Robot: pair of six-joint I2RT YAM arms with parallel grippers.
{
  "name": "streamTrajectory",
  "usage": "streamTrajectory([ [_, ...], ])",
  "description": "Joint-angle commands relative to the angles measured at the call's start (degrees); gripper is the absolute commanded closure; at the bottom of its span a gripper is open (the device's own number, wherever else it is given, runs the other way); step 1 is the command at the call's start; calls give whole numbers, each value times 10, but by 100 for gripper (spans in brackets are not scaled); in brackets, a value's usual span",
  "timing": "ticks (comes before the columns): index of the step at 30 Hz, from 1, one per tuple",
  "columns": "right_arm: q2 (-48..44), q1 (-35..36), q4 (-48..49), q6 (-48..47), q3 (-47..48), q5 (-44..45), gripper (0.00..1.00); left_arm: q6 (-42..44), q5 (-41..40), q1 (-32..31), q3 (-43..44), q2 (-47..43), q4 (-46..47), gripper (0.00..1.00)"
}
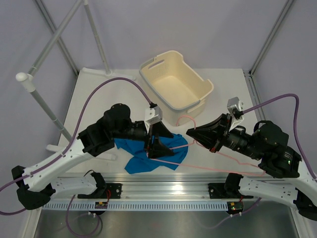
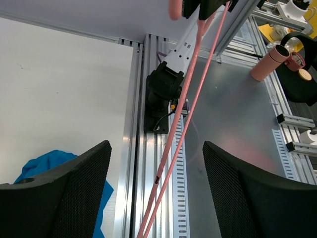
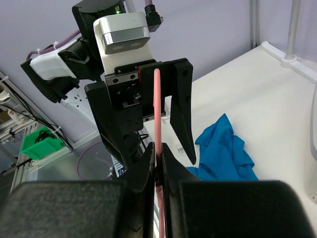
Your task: Remove the t-shirt from the hanger
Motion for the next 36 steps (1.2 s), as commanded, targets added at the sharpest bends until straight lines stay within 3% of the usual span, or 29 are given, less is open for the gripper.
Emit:
streamTrajectory([
  [1,-3,-1,32,7,15,-13,100,10,31,-6,21,-9,31,25],
  [5,-4,-1,35,7,9,-9,100,6,21,-8,13,-18,36,26],
  [8,0,-1,31,9,10,-8,100,10,7,-9,9,-25,34,33],
  [11,0,-1,-5,15,26,46,100,1,-114,-9,20,-43,4,17],
  [12,-3,-1,-28,23,32,108,100,-9,-197,-9,25,-58,-16,14],
  [16,-8,-1,-30,38,29,255,100,-42,-312,-9,47,-96,-44,6],
  [23,102,-1,9,17,91,487,100,-131,-272,-9,50,-77,-60,4],
  [31,270,-1,13,31,178,573,100,-152,-264,-9,25,-81,-48,5],
  [36,374,10,9,39,256,677,100,-170,-262,-9,26,-88,-46,5],
])
